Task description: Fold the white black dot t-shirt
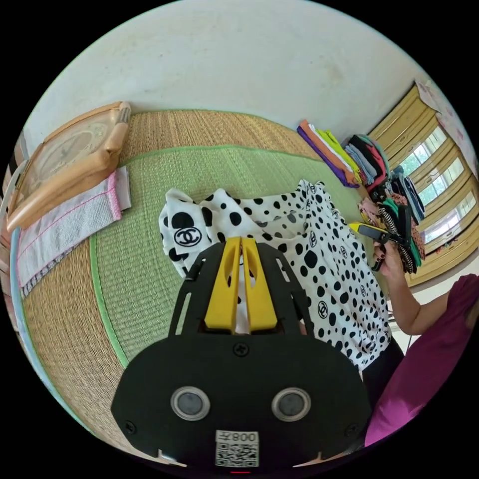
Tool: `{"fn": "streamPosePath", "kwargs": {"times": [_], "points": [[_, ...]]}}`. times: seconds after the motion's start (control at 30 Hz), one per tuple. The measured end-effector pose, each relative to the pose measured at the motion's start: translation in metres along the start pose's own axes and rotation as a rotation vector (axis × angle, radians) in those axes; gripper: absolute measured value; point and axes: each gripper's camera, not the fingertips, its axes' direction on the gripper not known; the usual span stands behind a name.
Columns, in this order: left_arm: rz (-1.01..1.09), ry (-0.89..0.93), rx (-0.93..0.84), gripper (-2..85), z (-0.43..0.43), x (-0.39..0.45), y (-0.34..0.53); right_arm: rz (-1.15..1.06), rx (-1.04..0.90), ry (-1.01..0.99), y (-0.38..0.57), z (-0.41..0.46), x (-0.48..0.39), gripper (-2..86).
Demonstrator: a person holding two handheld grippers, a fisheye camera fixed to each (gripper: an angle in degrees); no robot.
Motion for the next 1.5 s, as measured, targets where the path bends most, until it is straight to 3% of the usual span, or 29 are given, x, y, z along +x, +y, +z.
{"fn": "streamPosePath", "kwargs": {"times": [0.1,0.27,0.37,0.57,0.77,0.87,1.07,1.27,1.33,1.5], "points": [[-0.031,-0.129,-0.004,0.1,-0.013,-0.005,0.006,-0.047,-0.008,0.034,-0.026,0.005,-0.003,0.0],[-0.105,-0.191,-0.024,0.1,-0.015,-0.034,0.004,-0.078,-0.045,0.052,-0.071,0.025,0.0,0.0],[-0.149,-0.166,-0.012,0.1,-0.022,-0.045,0.009,-0.038,-0.149,0.103,-0.089,0.053,0.015,0.0],[-0.066,-0.133,0.139,0.1,-0.06,-0.023,0.022,-0.082,-0.058,0.122,-0.101,0.035,0.0,0.0],[-0.148,-0.266,-0.002,0.1,-0.041,-0.047,0.018,-0.052,-0.103,0.197,-0.124,0.053,0.012,0.0],[-0.206,-0.195,0.053,0.2,-0.055,-0.059,0.035,0.009,-0.099,0.089,-0.125,0.053,0.032,0.0],[-0.16,-0.077,0.19,0.1,-0.089,-0.037,0.06,-0.03,-0.034,0.071,-0.109,0.019,0.011,0.0],[-0.114,-0.09,-0.004,0.1,-0.052,-0.032,0.068,-0.081,-0.145,0.106,-0.06,0.018,-0.017,0.1],[-0.195,-0.043,0.035,0.1,-0.061,-0.041,0.074,-0.049,-0.149,0.078,-0.053,0.019,-0.009,0.1],[-0.15,-0.006,0.083,0.1,-0.106,-0.022,0.105,-0.098,-0.101,0.046,-0.047,-0.014,-0.031,0.1]]}}
